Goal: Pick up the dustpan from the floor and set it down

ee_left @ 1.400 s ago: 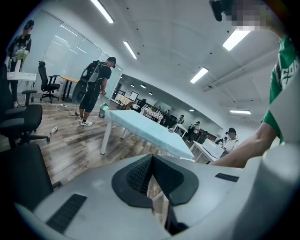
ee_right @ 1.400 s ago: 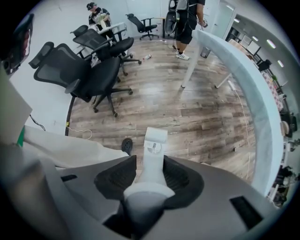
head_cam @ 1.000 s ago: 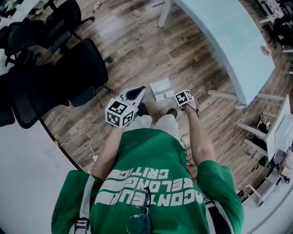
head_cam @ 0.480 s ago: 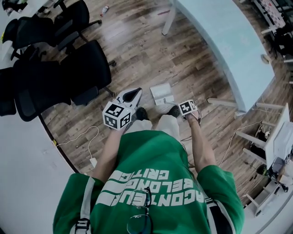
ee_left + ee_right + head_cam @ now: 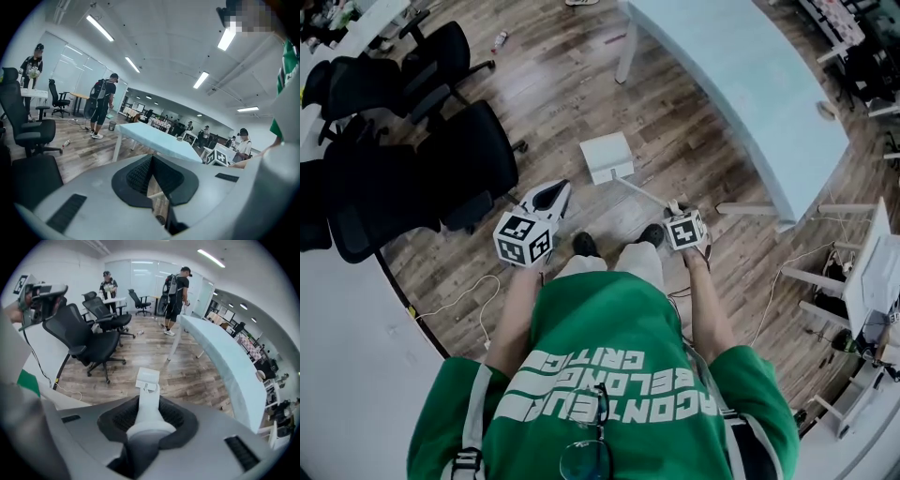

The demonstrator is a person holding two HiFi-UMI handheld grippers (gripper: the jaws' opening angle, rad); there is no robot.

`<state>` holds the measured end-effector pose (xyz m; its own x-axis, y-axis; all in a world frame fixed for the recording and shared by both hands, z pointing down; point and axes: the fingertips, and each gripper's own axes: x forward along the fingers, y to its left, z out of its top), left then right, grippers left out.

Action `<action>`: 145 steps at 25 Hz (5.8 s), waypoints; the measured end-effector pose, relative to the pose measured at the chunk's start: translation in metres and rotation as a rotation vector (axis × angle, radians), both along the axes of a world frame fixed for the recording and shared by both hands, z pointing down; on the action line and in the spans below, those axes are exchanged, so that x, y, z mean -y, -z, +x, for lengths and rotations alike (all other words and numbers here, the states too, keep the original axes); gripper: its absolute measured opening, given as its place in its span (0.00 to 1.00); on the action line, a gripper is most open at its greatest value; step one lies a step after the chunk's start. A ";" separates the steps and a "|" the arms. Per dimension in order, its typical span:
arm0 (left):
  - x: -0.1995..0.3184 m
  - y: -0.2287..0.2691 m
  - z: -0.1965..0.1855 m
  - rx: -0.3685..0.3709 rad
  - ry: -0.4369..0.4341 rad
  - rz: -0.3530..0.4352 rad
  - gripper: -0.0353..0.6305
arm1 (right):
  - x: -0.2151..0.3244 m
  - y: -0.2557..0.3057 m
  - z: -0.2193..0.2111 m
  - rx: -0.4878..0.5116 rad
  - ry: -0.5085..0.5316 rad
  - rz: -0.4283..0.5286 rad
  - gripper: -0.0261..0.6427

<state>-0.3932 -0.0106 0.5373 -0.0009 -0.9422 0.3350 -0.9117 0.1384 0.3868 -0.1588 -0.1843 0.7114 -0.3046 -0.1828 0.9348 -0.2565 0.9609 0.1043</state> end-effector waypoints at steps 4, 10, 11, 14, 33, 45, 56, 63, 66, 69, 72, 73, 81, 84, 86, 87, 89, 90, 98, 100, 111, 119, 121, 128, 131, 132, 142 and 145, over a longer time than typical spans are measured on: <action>-0.003 0.005 -0.006 0.016 0.025 0.006 0.04 | 0.004 0.055 -0.025 0.147 0.018 0.067 0.21; -0.008 0.018 -0.016 0.037 0.065 0.021 0.04 | 0.007 0.140 -0.056 0.323 0.049 0.158 0.21; -0.008 0.020 -0.017 0.040 0.069 0.024 0.04 | 0.007 0.153 -0.060 0.346 0.053 0.172 0.21; -0.008 0.024 -0.018 0.046 0.074 0.028 0.04 | 0.008 0.190 -0.067 0.401 0.064 0.210 0.21; -0.013 0.025 -0.012 0.047 0.066 0.033 0.04 | 0.000 0.241 -0.067 0.434 0.093 0.301 0.21; -0.016 0.024 -0.019 0.047 0.090 0.038 0.04 | -0.003 0.230 -0.064 0.412 0.075 0.285 0.22; -0.001 0.012 -0.002 0.018 -0.003 0.016 0.04 | -0.012 0.204 -0.032 0.353 -0.001 0.252 0.22; 0.032 0.005 0.031 0.008 -0.136 -0.001 0.04 | -0.012 0.174 0.023 0.283 -0.114 0.221 0.22; 0.049 0.006 0.052 0.012 -0.204 -0.005 0.04 | -0.014 0.160 0.058 0.242 -0.174 0.208 0.22; 0.064 0.008 0.078 0.018 -0.263 -0.007 0.04 | -0.015 0.146 0.099 0.198 -0.226 0.198 0.22; 0.079 0.009 0.107 0.028 -0.315 -0.011 0.04 | -0.015 0.132 0.142 0.162 -0.275 0.189 0.22; 0.083 0.009 0.119 0.031 -0.333 -0.013 0.04 | -0.016 0.128 0.157 0.152 -0.291 0.185 0.22; 0.099 0.014 0.223 0.039 -0.454 -0.028 0.04 | -0.030 0.101 0.287 0.057 -0.413 0.141 0.22; 0.103 0.017 0.260 0.040 -0.496 -0.031 0.04 | -0.037 0.092 0.330 0.034 -0.458 0.123 0.22; 0.106 0.020 0.284 0.041 -0.516 -0.025 0.04 | -0.043 0.085 0.359 0.019 -0.485 0.110 0.22; 0.106 0.021 0.296 0.043 -0.528 -0.023 0.04 | -0.048 0.080 0.373 0.009 -0.501 0.101 0.22; 0.105 0.021 0.321 0.047 -0.557 -0.023 0.04 | -0.058 0.069 0.402 -0.009 -0.534 0.085 0.22; 0.104 0.021 0.332 0.050 -0.568 -0.024 0.04 | -0.063 0.064 0.416 -0.019 -0.550 0.074 0.22; 0.100 0.015 0.398 0.066 -0.603 -0.030 0.04 | -0.090 0.026 0.503 -0.073 -0.661 -0.002 0.22; 0.098 0.015 0.407 0.067 -0.606 -0.032 0.04 | -0.091 0.019 0.514 -0.083 -0.676 -0.020 0.22; 0.089 0.012 0.431 0.075 -0.568 -0.040 0.04 | -0.085 -0.025 0.550 -0.149 -0.717 -0.094 0.22; 0.081 0.013 0.424 0.087 -0.517 -0.045 0.04 | -0.064 -0.065 0.540 -0.128 -0.705 -0.141 0.22; 0.079 0.013 0.422 0.090 -0.504 -0.048 0.04 | -0.058 -0.075 0.537 -0.126 -0.701 -0.156 0.22; 0.073 0.011 0.414 0.091 -0.467 -0.064 0.04 | -0.042 -0.094 0.529 -0.172 -0.696 -0.169 0.22; 0.073 0.011 0.411 0.090 -0.458 -0.070 0.04 | -0.039 -0.099 0.527 -0.186 -0.698 -0.170 0.22; 0.074 0.011 0.411 0.090 -0.458 -0.071 0.04 | -0.039 -0.102 0.524 -0.177 -0.702 -0.180 0.22; 0.081 0.007 0.416 0.081 -0.479 -0.074 0.04 | -0.024 -0.101 0.520 -0.195 -0.693 -0.175 0.22; 0.085 0.008 0.417 0.080 -0.488 -0.073 0.04 | -0.024 -0.099 0.517 -0.155 -0.697 -0.195 0.23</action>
